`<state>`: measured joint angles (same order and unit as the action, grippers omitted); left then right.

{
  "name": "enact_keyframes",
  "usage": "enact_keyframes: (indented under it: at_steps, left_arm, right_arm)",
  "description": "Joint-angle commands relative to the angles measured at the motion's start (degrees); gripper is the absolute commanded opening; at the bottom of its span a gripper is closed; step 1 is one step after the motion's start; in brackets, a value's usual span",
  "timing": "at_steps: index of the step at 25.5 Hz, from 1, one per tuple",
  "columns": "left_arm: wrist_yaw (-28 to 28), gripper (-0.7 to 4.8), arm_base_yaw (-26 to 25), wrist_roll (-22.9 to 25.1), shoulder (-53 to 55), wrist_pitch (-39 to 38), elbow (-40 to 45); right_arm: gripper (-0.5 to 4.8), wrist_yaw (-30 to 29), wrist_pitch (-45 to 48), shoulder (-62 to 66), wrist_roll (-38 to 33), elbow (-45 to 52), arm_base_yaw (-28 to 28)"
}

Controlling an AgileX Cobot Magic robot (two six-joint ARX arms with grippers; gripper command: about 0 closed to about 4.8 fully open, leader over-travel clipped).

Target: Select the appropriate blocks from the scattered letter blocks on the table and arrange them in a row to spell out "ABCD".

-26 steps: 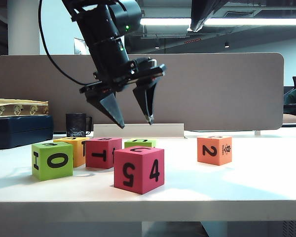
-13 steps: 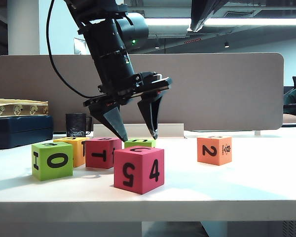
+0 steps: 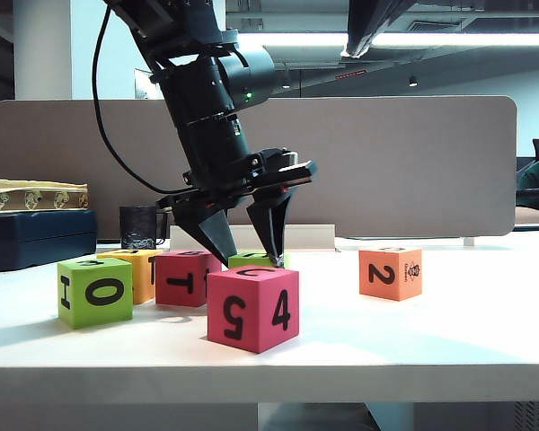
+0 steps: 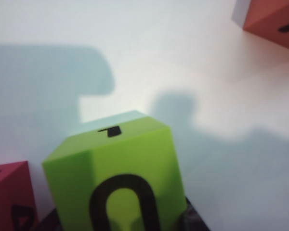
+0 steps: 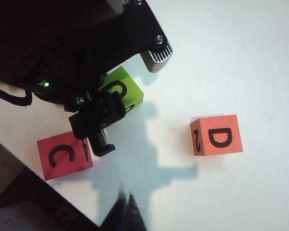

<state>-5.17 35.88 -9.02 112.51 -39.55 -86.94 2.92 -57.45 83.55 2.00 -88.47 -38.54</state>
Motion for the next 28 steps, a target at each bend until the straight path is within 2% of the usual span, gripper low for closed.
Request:
enact_keyframes:
  at_steps: [1,9,12,15,28]
  left_arm:
    - [0.24,2.31,0.09,-0.07,0.07,1.92,-0.13]
    - [1.97,2.31,-0.24,0.28,0.07,7.21,-0.22]
    - [7.43,2.31,-1.09,2.69,0.07,10.69,-0.24]
    - [10.10,2.31,-2.32,3.93,0.07,13.18,-0.24]
    - [9.60,2.41,-11.96,5.18,0.07,16.11,-0.22]
  right_arm:
    - [-0.01,-0.07,0.70,-0.31,0.07,-0.28,-0.11]
    - [-0.02,-0.07,0.66,-0.31,0.07,-0.28,-0.11]
    - [-0.01,-0.07,0.46,-0.31,0.07,-0.28,-0.11]
    - [-0.01,-0.07,0.46,-0.31,0.07,-0.26,-0.11]
    - [-0.01,-0.07,0.72,-0.28,0.07,-0.26,-0.11]
